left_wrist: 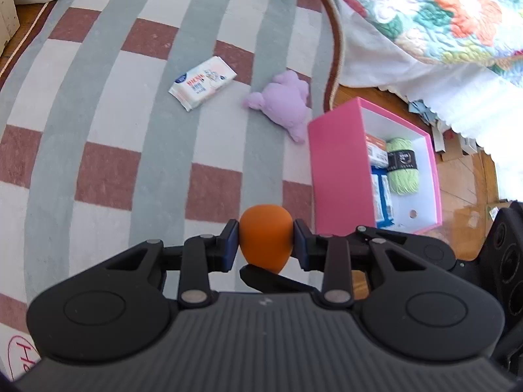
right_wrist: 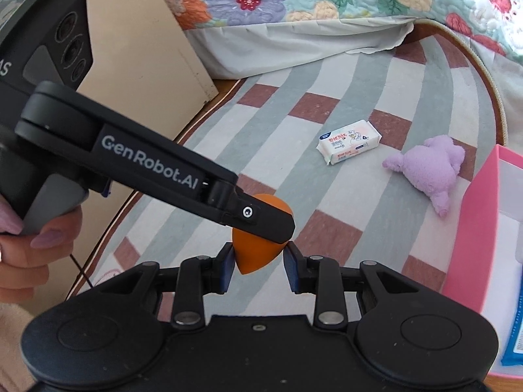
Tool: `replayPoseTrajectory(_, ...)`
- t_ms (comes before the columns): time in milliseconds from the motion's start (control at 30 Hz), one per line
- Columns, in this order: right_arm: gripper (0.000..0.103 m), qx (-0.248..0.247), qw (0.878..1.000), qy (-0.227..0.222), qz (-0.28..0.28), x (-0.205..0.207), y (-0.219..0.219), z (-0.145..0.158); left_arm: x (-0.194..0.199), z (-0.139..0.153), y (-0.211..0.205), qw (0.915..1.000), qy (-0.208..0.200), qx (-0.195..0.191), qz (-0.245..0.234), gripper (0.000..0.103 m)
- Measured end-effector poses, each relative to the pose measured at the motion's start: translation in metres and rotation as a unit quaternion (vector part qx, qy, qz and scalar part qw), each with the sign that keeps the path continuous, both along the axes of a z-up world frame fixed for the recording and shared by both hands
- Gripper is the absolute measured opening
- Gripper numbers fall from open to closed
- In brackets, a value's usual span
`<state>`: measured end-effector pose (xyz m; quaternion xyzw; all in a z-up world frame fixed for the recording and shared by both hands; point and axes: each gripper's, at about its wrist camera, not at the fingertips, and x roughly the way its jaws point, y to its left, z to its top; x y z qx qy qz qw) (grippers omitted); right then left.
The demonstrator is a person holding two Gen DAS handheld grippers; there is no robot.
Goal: Organize objects
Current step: 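Carry the orange sponge with the left tool over the pink box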
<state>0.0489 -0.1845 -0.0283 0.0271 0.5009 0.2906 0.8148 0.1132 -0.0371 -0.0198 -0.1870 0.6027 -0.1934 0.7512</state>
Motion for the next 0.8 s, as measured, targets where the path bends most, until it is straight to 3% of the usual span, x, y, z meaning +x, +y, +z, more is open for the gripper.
replayPoseTrajectory(633,0.036,-0.045,0.999,0.004,0.025,-0.052,-0.019,0.035,-0.054,0.033,-0.032,0.9993,0.004,-0.002,-0.036,0.034)
replayPoseTrajectory(800,0.036,-0.053,0.998,0.031,0.026,-0.060,-0.028,0.038,-0.068,0.032,-0.044,0.9991,0.014,-0.006,-0.040,0.034)
